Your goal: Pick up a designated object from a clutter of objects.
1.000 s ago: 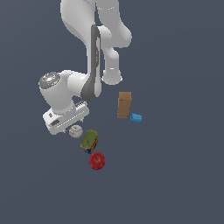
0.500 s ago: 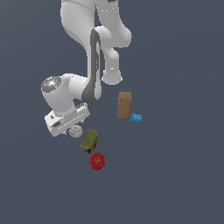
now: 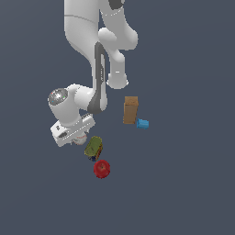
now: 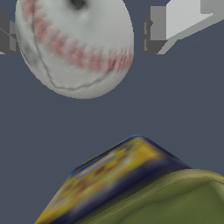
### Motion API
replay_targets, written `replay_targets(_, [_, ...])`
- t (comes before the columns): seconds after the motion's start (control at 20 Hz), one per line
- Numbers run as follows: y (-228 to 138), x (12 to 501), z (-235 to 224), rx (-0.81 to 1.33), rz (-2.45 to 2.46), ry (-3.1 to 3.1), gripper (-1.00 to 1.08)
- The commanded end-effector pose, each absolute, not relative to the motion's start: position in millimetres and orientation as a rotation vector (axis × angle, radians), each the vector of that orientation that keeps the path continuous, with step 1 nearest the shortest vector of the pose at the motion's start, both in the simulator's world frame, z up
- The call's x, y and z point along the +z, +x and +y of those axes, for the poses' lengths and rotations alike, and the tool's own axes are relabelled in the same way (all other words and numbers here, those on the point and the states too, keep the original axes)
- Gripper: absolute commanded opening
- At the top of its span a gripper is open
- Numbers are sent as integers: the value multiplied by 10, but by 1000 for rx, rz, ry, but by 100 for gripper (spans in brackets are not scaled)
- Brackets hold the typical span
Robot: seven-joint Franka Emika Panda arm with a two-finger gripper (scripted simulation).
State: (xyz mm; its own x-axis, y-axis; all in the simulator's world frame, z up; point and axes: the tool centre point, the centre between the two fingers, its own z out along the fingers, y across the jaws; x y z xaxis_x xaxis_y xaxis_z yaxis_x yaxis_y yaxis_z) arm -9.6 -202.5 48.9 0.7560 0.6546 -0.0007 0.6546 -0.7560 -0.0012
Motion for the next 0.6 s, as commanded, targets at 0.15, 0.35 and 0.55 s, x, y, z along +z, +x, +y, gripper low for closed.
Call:
replay_targets(0.15, [-90, 477, -2028, 0, -1097, -2944, -100])
replay_targets(0.35, [-90, 477, -2028, 0, -1097, -2944, -100])
replay_targets(0.55, [-85, 490, -2030, -2, -1097, -2945, -100])
